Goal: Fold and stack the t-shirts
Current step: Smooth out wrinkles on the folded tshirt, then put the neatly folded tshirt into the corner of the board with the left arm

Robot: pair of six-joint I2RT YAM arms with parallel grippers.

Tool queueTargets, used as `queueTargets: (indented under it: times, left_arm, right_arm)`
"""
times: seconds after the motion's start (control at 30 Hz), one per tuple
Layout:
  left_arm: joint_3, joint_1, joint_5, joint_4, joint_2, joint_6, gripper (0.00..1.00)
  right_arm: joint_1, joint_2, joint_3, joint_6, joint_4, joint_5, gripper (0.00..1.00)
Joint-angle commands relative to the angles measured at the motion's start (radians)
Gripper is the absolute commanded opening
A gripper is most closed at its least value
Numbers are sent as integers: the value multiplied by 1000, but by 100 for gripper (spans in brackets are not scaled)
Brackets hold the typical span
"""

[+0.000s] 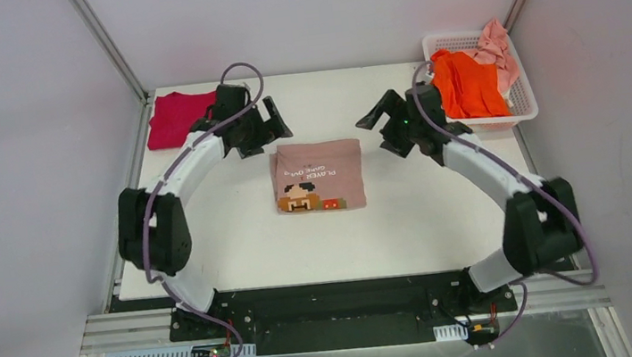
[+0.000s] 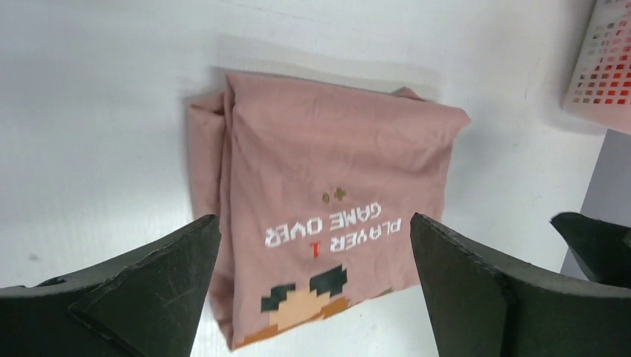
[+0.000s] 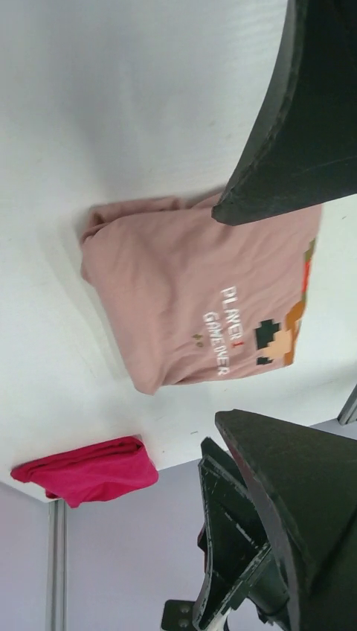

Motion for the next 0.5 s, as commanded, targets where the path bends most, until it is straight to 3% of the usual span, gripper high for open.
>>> queueTargets:
  times: [0.0,0.17,0.47]
  left_arm:
    - [-144,6,-81,-44,-121,51,99]
    - [-189,7,-7,-42,-85,55,99]
    - [-155,3,46,-34,95,54,95]
  right_arm:
    - [7,-221,-219,-41,-39,130,99]
    - [25,-374,-344,-38,-73,237,99]
    - [60,-444,-404,-23,-118,265,99]
